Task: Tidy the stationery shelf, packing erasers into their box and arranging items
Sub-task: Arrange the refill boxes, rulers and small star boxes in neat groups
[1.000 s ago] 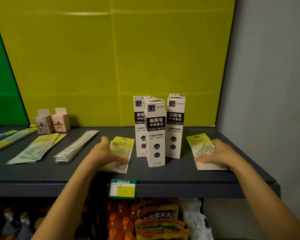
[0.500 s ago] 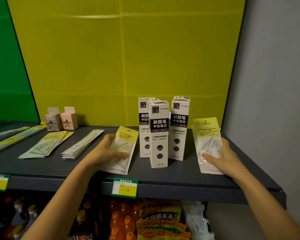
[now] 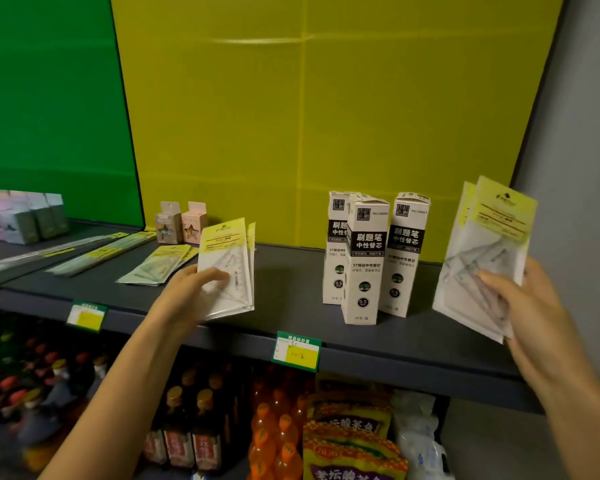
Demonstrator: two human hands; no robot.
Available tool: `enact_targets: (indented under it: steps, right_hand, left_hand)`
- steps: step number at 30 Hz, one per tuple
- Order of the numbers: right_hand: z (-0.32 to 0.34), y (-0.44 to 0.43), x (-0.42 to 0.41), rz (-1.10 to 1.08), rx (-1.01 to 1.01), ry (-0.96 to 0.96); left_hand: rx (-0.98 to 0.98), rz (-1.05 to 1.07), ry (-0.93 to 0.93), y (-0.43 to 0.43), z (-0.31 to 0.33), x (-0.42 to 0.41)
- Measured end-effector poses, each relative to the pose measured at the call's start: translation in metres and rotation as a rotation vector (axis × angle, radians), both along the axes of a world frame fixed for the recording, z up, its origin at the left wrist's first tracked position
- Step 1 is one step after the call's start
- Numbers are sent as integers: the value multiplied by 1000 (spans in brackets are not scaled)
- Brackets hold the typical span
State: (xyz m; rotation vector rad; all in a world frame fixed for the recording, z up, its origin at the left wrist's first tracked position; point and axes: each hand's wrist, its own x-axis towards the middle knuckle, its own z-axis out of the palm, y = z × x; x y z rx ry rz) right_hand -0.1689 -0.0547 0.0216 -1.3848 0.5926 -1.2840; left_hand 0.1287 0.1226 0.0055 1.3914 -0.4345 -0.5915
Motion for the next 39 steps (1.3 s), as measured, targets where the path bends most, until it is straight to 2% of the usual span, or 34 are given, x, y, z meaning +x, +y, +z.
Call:
enact_targets:
  steps: [4,10,17,23,30,39]
  right_hand:
    - [11,39,15,-9,-91,-33]
    - [7,97,70,34,-149,29]
    - [-14,152,167,181,-40,89]
    - [-10,171,236,222,14,241]
    - [-4,159,311,265,-1,389]
    - [-7,134,384,386,96,454]
  left_hand:
    - [-13,48,-21,33,1,20]
    - [15,47,-80,99,-6,76]
    - [84,31,-98,148,-5,125]
    - [149,-36,-203,146,-3,155]
    - [188,-78,-284,98,5,186]
    - [307,-86,-378,48,-13,220]
